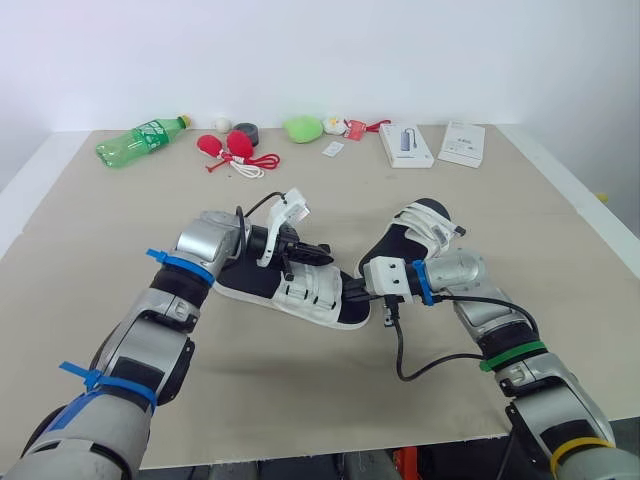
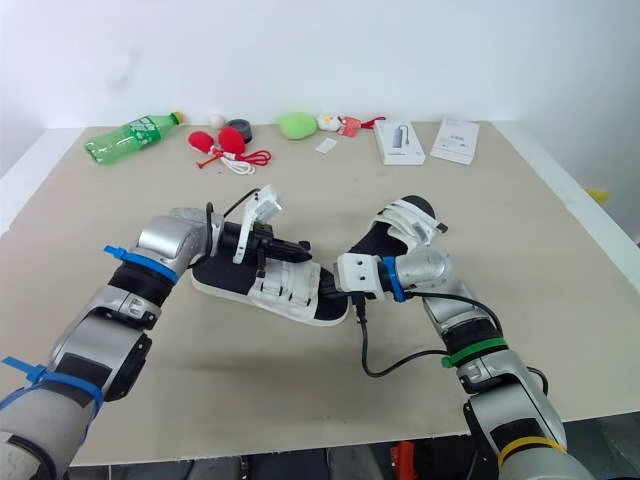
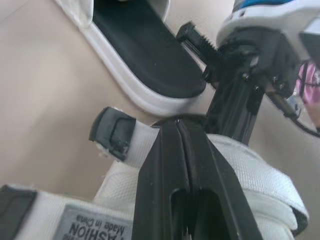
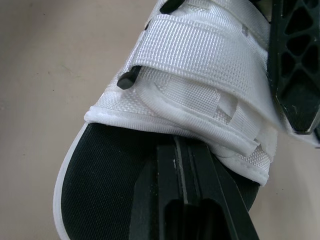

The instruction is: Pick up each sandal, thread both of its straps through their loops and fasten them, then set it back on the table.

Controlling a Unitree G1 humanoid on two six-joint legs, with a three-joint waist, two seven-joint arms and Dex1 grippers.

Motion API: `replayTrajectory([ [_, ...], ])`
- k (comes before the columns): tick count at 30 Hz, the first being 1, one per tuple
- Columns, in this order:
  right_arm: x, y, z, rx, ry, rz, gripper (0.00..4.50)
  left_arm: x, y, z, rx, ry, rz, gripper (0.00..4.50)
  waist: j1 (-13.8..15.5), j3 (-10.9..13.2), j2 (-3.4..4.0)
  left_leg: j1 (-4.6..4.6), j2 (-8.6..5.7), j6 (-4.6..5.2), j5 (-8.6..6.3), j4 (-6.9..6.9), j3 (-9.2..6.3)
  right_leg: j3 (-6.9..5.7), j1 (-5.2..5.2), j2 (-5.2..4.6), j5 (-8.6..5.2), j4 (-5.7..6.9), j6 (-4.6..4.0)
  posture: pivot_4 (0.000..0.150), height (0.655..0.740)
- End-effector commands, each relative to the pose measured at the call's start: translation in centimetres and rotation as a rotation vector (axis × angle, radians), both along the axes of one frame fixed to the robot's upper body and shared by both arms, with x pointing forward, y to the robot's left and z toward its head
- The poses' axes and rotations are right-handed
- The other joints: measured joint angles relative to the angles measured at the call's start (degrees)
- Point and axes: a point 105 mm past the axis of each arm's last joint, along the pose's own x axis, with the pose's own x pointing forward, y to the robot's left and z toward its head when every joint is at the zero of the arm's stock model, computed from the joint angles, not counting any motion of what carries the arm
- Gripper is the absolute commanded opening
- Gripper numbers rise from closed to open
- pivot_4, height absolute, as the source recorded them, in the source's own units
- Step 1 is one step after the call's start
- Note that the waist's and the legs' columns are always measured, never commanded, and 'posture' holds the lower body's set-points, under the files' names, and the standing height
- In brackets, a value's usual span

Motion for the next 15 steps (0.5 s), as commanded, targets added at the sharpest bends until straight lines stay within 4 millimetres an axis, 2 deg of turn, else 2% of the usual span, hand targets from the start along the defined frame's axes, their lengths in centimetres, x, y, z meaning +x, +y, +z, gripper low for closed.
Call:
replayTrajectory([
  [1, -0.4, -1.8, -3.1, -0.117, 0.093, -0.049, 0.00, 2.4, 1.9, -0.6, 0.097, 0.018, 0.155, 0.03, 0.0, 0.0, 0.00, 0.00, 0.00, 0.00, 0.00, 0.01, -0.01, -0.01, 0.00, 0.00, 0.00, 0.00, 0.00, 0.150, 0.7400],
  [8, -0.2, -1.6, -3.0, -0.114, 0.089, -0.054, 0.00, 4.8, 2.5, 0.1, 0.029, 0.110, 0.379, 0.03, -0.1, 0.0, 0.00, 0.03, -0.08, -0.09, -0.06, 0.12, -0.14, -0.06, -0.14, -0.01, 0.00, 0.00, 0.00, 0.150, 0.7400],
  [11, -0.2, -1.6, -3.0, -0.116, 0.088, -0.054, 0.00, 4.9, 2.5, 0.0, 0.028, 0.116, 0.393, 0.03, -0.2, 0.0, 0.00, 0.11, -0.09, -0.10, -0.06, 0.13, -0.16, -0.06, -0.10, -0.02, 0.00, 0.00, 0.00, 0.150, 0.7400],
  [15, -0.1, -1.6, -2.9, -0.116, 0.086, -0.055, 0.00, 4.3, 1.7, 1.3, -0.037, 0.114, 0.316, 0.03, -0.5, 0.0, -0.01, 0.20, -0.09, -0.09, -0.06, 0.13, -0.18, -0.06, -0.05, -0.02, 0.00, 0.00, -0.01, 0.150, 0.7400],
])
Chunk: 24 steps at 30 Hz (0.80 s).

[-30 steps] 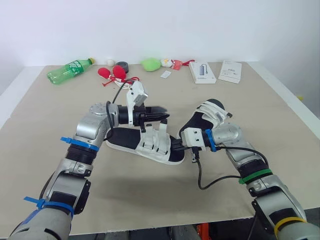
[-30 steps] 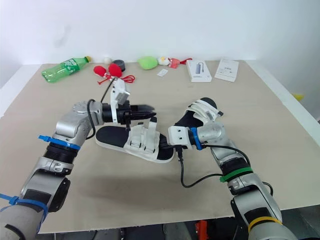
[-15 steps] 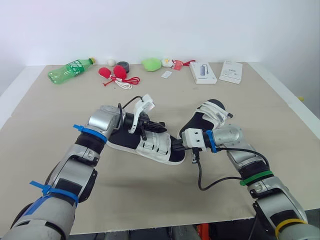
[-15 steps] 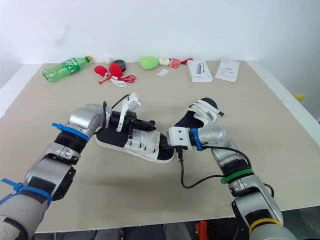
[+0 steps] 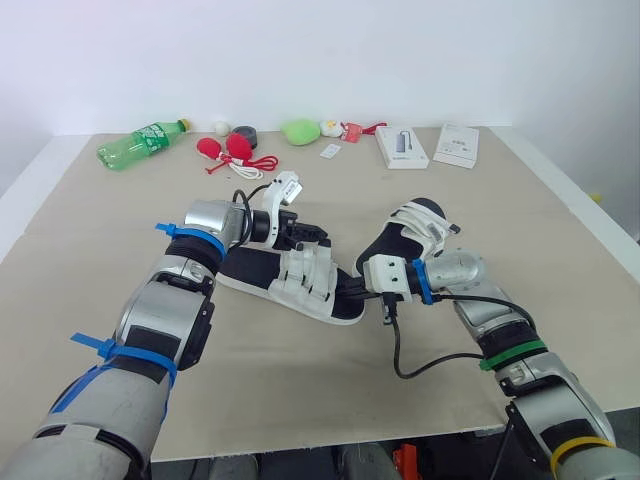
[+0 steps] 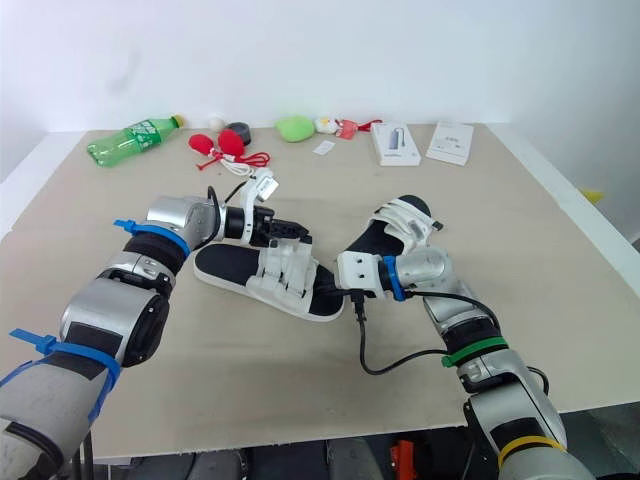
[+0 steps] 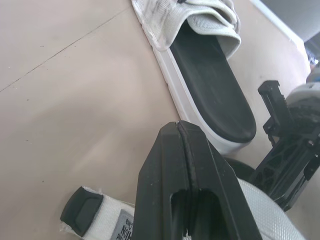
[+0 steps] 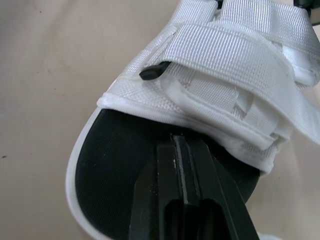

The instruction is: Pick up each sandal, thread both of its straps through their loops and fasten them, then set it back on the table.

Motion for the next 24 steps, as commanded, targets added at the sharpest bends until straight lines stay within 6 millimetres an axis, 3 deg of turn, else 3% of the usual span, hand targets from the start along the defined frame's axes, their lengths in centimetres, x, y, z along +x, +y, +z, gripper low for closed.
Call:
replayTrajectory([
  [1, -0.6, -1.4, -2.8, -0.108, 0.084, -0.016, 0.00, 0.1, 1.1, 0.7, 0.026, -0.037, -0.001, 0.03, -0.1, 0.0, 0.00, 0.00, 0.00, 0.00, 0.00, 0.00, 0.00, 0.00, 0.01, 0.00, 0.00, 0.00, 0.00, 0.150, 0.7400],
  [7, -0.7, -1.4, -2.9, -0.108, 0.088, -0.012, 0.00, -3.2, 0.9, 1.5, -0.002, -0.050, -0.185, 0.03, -0.5, 0.0, 0.02, -0.04, 0.00, -0.01, 0.02, -0.01, 0.00, 0.01, 0.24, 0.01, 0.02, 0.01, 0.01, 0.150, 0.7400],
  [9, -0.7, -1.3, -2.9, -0.108, 0.090, -0.011, 0.00, -4.1, 1.2, 1.7, 0.024, -0.126, -0.210, 0.03, -0.5, 0.0, 0.01, -0.06, 0.02, 0.07, 0.08, -0.05, 0.00, 0.03, 0.28, 0.05, 0.09, 0.05, 0.07, 0.150, 0.7400],
  [15, -0.8, -1.2, -2.9, -0.110, 0.093, -0.004, 0.00, -4.8, 2.1, 4.3, 0.001, -0.318, -0.190, 0.03, -0.4, 0.0, 0.01, -0.08, 0.04, 0.07, 0.07, -0.18, -0.02, 0.04, 0.24, 0.07, 0.02, 0.04, 0.04, 0.150, 0.7400],
  [16, -0.8, -1.2, -2.9, -0.110, 0.093, -0.003, 0.00, -4.9, 2.3, 4.8, 0.002, -0.350, -0.192, 0.43, -0.4, 0.0, 0.01, -0.08, 0.04, 0.06, 0.07, -0.17, -0.01, 0.04, 0.21, 0.06, 0.02, 0.04, 0.03, 0.150, 0.7400],
  [18, -0.7, -1.2, -2.9, -0.112, 0.092, -0.001, 0.00, -5.1, 2.9, 6.2, -0.003, -0.428, -0.195, 0.76, -0.4, 0.0, 0.01, -0.08, 0.04, 0.05, 0.07, -0.17, 0.00, 0.04, 0.21, 0.05, 0.02, 0.04, 0.03, 0.150, 0.7400],
  [21, -0.7, -1.3, -2.8, -0.111, 0.089, -0.002, 0.00, -5.4, 4.2, 8.2, 0.003, -0.549, -0.192, 2.00, -0.4, 0.0, 0.01, -0.08, 0.04, 0.05, 0.07, -0.17, 0.00, 0.05, 0.17, 0.05, 0.02, 0.04, 0.02, 0.150, 0.7400],
  [24, -0.7, -1.3, -2.2, -0.077, 0.130, -0.011, 0.00, -5.3, 6.4, 7.7, 0.143, -0.711, -0.189, 3.59, -0.4, 0.0, 0.02, -0.08, 0.04, 0.06, 0.07, -0.17, 0.01, 0.04, 0.17, 0.04, 0.01, 0.03, 0.00, 0.150, 0.7400],
])
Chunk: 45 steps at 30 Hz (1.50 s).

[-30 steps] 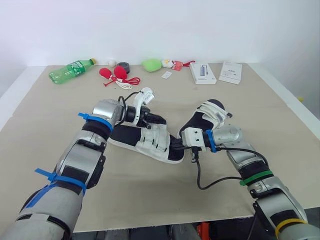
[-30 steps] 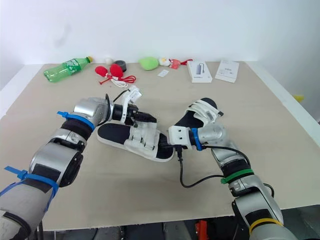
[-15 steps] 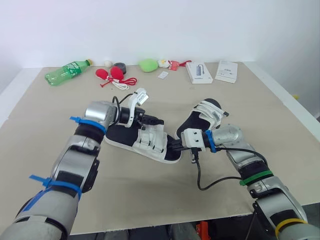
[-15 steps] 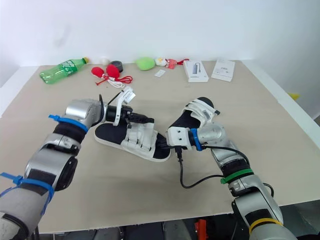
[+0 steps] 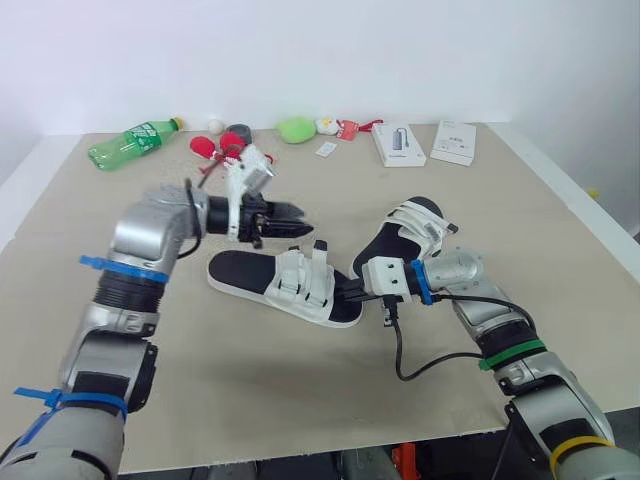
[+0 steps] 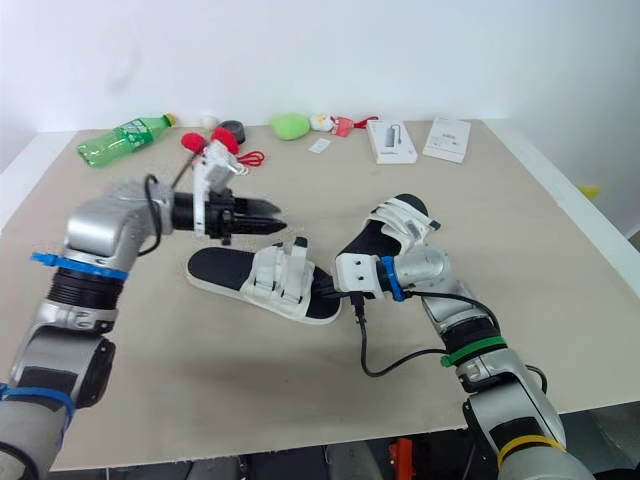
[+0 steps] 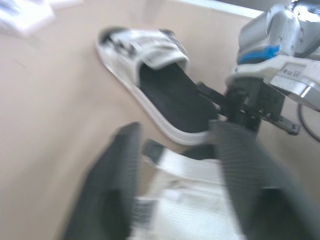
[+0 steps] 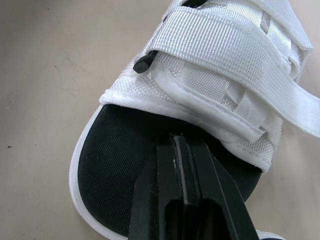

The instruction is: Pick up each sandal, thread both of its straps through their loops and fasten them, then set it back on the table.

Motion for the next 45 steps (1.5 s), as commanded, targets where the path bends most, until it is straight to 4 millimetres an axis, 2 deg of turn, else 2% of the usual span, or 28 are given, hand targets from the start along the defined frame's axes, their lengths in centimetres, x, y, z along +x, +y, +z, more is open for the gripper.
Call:
replayTrajectory([
  [1, -0.1, -1.5, -1.9, -0.034, 0.144, -0.067, 0.00, -0.2, 2.4, 0.1, 0.132, -0.242, 0.012, 4.00, 0.0, 0.0, 0.01, 0.00, 0.00, 0.00, 0.00, 0.00, 0.02, 0.01, 0.00, -0.02, 0.00, 0.00, 0.00, 0.150, 0.7400],
  [2, 0.0, -1.4, -1.3, 0.007, 0.155, -0.076, 0.00, -0.2, 3.3, -0.5, 0.173, -0.275, 0.022, 4.29, 0.0, 0.0, 0.02, 0.01, 0.00, 0.00, 0.00, -0.01, 0.04, 0.02, 0.00, -0.03, 0.00, 0.00, -0.01, 0.150, 0.7400],
  [3, -0.1, -1.3, -0.6, 0.046, 0.165, -0.079, 0.67, -0.2, 4.0, -1.1, 0.202, -0.302, 0.029, 4.50, 0.1, 0.0, 0.04, 0.03, 0.01, -0.01, -0.01, -0.05, 0.08, 0.05, -0.01, -0.05, -0.01, 0.00, -0.03, 0.150, 0.7400],
  [6, -0.9, -1.8, 1.8, 0.176, 0.212, -0.050, 1.70, -0.6, 6.1, -4.1, 0.364, -0.420, 0.004, 4.50, 0.7, 0.0, 0.05, -0.27, 0.02, 0.01, 0.00, -0.13, 0.10, 0.05, -0.32, -0.04, -0.06, 0.00, -0.07, 0.150, 0.7400],
  [7, -1.4, -2.2, 2.6, 0.217, 0.233, -0.032, 2.23, -0.8, 6.4, -4.9, 0.392, -0.444, -0.006, 4.50, 1.1, 0.0, 0.08, -0.39, 0.02, 0.01, 0.00, -0.14, 0.08, 0.05, -0.41, -0.04, -0.08, 0.00, -0.06, 0.150, 0.7400],
  [8, -1.9, -2.7, 3.4, 0.252, 0.249, -0.017, 2.58, -0.8, 6.6, -5.5, 0.403, -0.464, -0.007, 4.50, 1.8, 0.1, 0.14, -0.59, 0.02, 0.02, -0.01, -0.13, 0.05, 0.05, -0.54, -0.02, -0.13, 0.00, -0.02, 0.150, 0.7400],
  [9, -2.3, -3.2, 4.0, 0.275, 0.265, -0.006, 3.22, -0.7, 6.7, -5.9, 0.404, -0.483, -0.006, 4.50, 1.9, 0.1, 0.14, -0.75, -0.01, 0.04, -0.11, -0.12, 0.04, 0.05, -0.61, -0.03, -0.26, 0.00, 0.04, 0.150, 0.7400],
  [10, -2.6, -3.6, 4.5, 0.301, 0.273, -0.002, 3.22, -0.6, 6.7, -6.2, 0.399, -0.497, 0.003, 4.50, 2.3, 0.2, 0.15, -0.76, -0.01, 0.06, -0.13, -0.12, 0.04, 0.05, -0.61, -0.03, -0.27, 0.00, 0.06, 0.150, 0.7400],
  [11, -2.9, -4.0, 5.0, 0.327, 0.290, -0.003, 3.80, -0.5, 6.5, -6.4, 0.394, -0.505, 0.005, 4.50, 2.7, 0.2, 0.21, -0.83, -0.01, 0.09, -0.16, -0.10, 0.04, 0.04, -0.66, -0.03, -0.30, -0.01, 0.07, 0.150, 0.7400],
  [13, -3.2, -4.4, 5.7, 0.376, 0.324, -0.009, 4.44, -0.4, 6.1, -6.9, 0.384, -0.520, -0.002, 4.50, 2.9, 0.2, 0.22, -0.87, -0.03, 0.17, -0.22, -0.10, 0.03, 0.02, -0.67, -0.03, -0.34, -0.01, 0.15, 0.150, 0.7400],
  [19, -3.9, -6.2, 7.6, 0.486, 0.335, -0.041, 4.44, -0.4, 3.9, -7.4, 0.345, -0.571, -0.061, 4.50, 2.8, 0.2, 0.22, -0.83, -0.02, 0.21, -0.24, -0.07, 0.03, 0.00, -0.63, -0.02, -0.36, 0.00, 0.09, 0.150, 0.7400],
  [24, -4.3, -7.8, 7.3, 0.478, 0.304, -0.103, 4.44, -0.3, 1.9, -6.6, 0.255, -0.546, -0.094, 4.50, 2.8, 0.2, 0.23, -0.82, -0.03, 0.21, -0.24, 0.02, 0.04, 0.00, -0.57, -0.02, -0.31, 0.00, 0.19, 0.150, 0.7400],
  [30, -4.4, -8.2, 6.8, 0.463, 0.273, -0.123, 4.44, 0.0, -0.5, -6.6, 0.180, -0.469, -0.142, 4.50, 2.6, 0.2, 0.25, -0.80, -0.02, 0.21, -0.24, 0.08, 0.03, -0.01, -0.55, 0.01, -0.17, 0.03, 0.40, 0.150, 0.7400],
  [36, -4.7, -7.9, 6.2, 0.443, 0.259, -0.119, 4.44, 0.8, -2.1, -6.8, 0.087, -0.333, -0.170, 4.50, 2.6, 0.2, 0.25, -0.80, -0.03, 0.21, -0.24, 0.14, 0.02, -0.01, -0.53, 0.02, -0.13, 0.03, 0.46, 0.150, 0.7400],
  [41, -4.8, -7.6, 5.8, 0.427, 0.250, -0.119, 4.50, 0.7, -2.9, -6.9, 0.048, -0.228, -0.231, 2.92, 2.6, 0.2, 0.25, -0.82, -0.03, 0.21, -0.24, 0.14, 0.01, -0.02, -0.53, 0.03, -0.14, 0.03, 0.48, 0.150, 0.7400],
  [42, -4.9, -7.6, 5.8, 0.425, 0.248, -0.121, 4.50, 0.7, -3.0, -6.9, 0.048, -0.223, -0.233, 2.77, 2.6, 0.2, 0.25, -0.82, -0.03, 0.21, -0.24, 0.14, 0.01, -0.02, -0.53, 0.03, -0.14, 0.03, 0.48, 0.150, 0.7400],
  [43, -4.9, -7.6, 5.7, 0.423, 0.246, -0.123, 4.50, 0.8, -3.1, -7.0, 0.047, -0.218, -0.235, 2.25, 2.6, 0.2, 0.25, -0.82, -0.03, 0.22, -0.24, 0.14, 0.00, -0.01, -0.53, 0.04, -0.14, 0.03, 0.48, 0.150, 0.7400],
  [44, -4.9, -7.6, 5.6, 0.420, 0.244, -0.124, 4.50, 0.8, -3.1, -6.9, 0.045, -0.214, -0.236, 2.02, 2.6, 0.2, 0.25, -0.82, -0.03, 0.22, -0.24, 0.14, -0.01, -0.02, -0.53, 0.05, -0.14, 0.03, 0.48, 0.150, 0.7400],
  [45, -5.0, -7.6, 5.5, 0.416, 0.242, -0.125, 4.50, 0.9, -3.3, -6.9, 0.044, -0.217, -0.236, 1.48, 2.6, 0.2, 0.25, -0.82, -0.03, 0.22, -0.24, 0.14, -0.02, -0.03, -0.53, 0.05, -0.14, 0.03, 0.48, 0.150, 0.7400],
])
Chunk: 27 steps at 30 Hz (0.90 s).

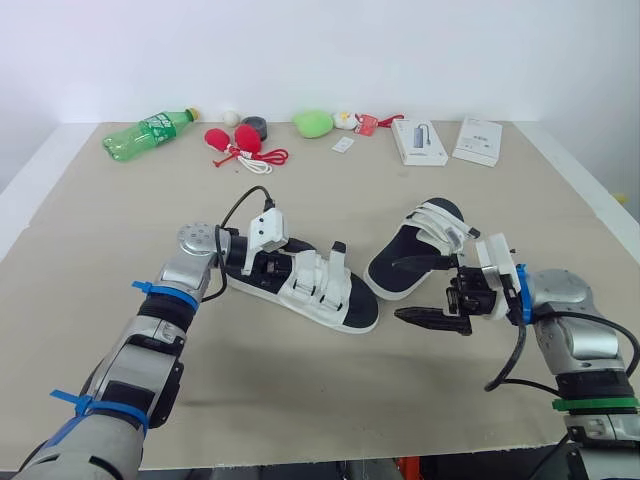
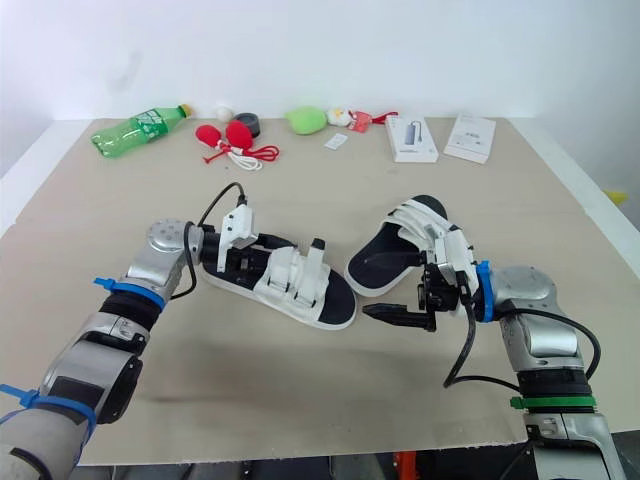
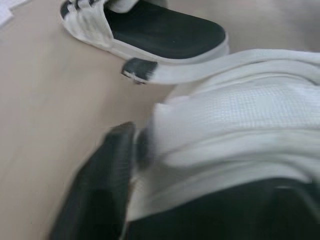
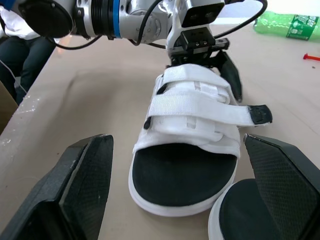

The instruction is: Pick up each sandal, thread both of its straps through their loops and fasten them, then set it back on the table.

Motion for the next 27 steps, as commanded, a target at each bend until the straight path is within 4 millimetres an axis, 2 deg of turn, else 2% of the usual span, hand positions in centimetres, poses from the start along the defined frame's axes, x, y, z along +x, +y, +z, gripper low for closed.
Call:
replayTrajectory([
  [1, -0.4, 0.3, 0.6, -0.014, -0.054, 0.013, 4.50, 0.4, -0.6, 1.9, -0.049, -0.039, -0.015, 1.05, 0.0, 0.0, 0.00, 0.00, 0.00, 0.00, 0.00, 0.00, 0.00, 0.00, 0.01, 0.00, 0.00, 0.00, 0.00, 0.150, 0.7400],
  [4, -0.4, 0.3, 0.5, -0.019, -0.056, 0.012, 4.50, 0.5, -0.8, 2.1, -0.054, -0.052, -0.017, 0.02, 0.0, 0.0, 0.00, 0.00, 0.00, 0.00, 0.00, 0.01, 0.00, 0.00, 0.02, 0.00, 0.00, 0.00, 0.01, 0.150, 0.7400],
  [10, -0.2, 0.5, 0.8, -0.019, -0.071, 0.013, 4.50, 1.0, -1.0, 3.1, -0.071, -0.096, 0.016, 0.02, 0.0, 0.0, 0.00, 0.01, 0.00, 0.00, 0.00, 0.02, -0.01, 0.00, 0.03, 0.01, 0.01, 0.03, 0.01, 0.150, 0.7400],
  [14, 0.3, 1.0, 1.7, 0.030, -0.076, 0.003, 4.50, 2.7, 0.1, 4.7, -0.084, -0.155, 0.183, 0.02, 0.0, 0.0, 0.00, 0.01, 0.00, 0.00, 0.00, 0.05, -0.02, 0.00, 0.03, 0.01, 0.02, 0.05, 0.01, 0.150, 0.7400],
  [17, 0.8, 1.5, 2.5, 0.082, -0.068, -0.011, 4.50, 4.7, 3.4, 6.1, -0.048, -0.213, 0.459, 0.02, -0.2, 0.0, 0.02, 0.01, 0.01, 0.00, 0.00, 0.07, -0.03, 0.01, 0.01, 0.02, 0.04, 0.08, 0.01, 0.150, 0.7400],
  [19, 1.2, 1.8, 2.7, 0.108, -0.062, -0.022, 4.50, 5.2, 5.4, 7.4, -0.065, -0.246, 0.610, 0.02, -0.3, 0.0, 0.03, 0.01, 0.02, 0.00, 0.01, 0.08, -0.04, 0.01, 0.00, 0.05, 0.05, 0.12, 0.01, 0.150, 0.7400],
  [22, 1.5, 2.6, 2.5, 0.116, -0.055, -0.017, 4.50, 4.8, 8.6, 9.0, -0.111, -0.265, 0.842, 0.02, -0.5, 0.0, 0.06, 0.05, 0.08, 0.00, 0.00, 0.06, -0.07, 0.01, 0.01, 0.12, 0.03, 0.16, -0.01, 0.150, 0.7400],
  [27, 1.9, 3.7, 2.1, 0.118, -0.048, 0.006, 4.50, 4.0, 14.1, 9.4, -0.166, -0.224, 1.242, 0.02, -0.2, 0.0, 0.06, 0.05, 0.08, -0.02, -0.01, 0.02, -0.11, -0.03, 0.02, 0.12, -0.02, 0.17, 0.00, 0.150, 0.7400],
])
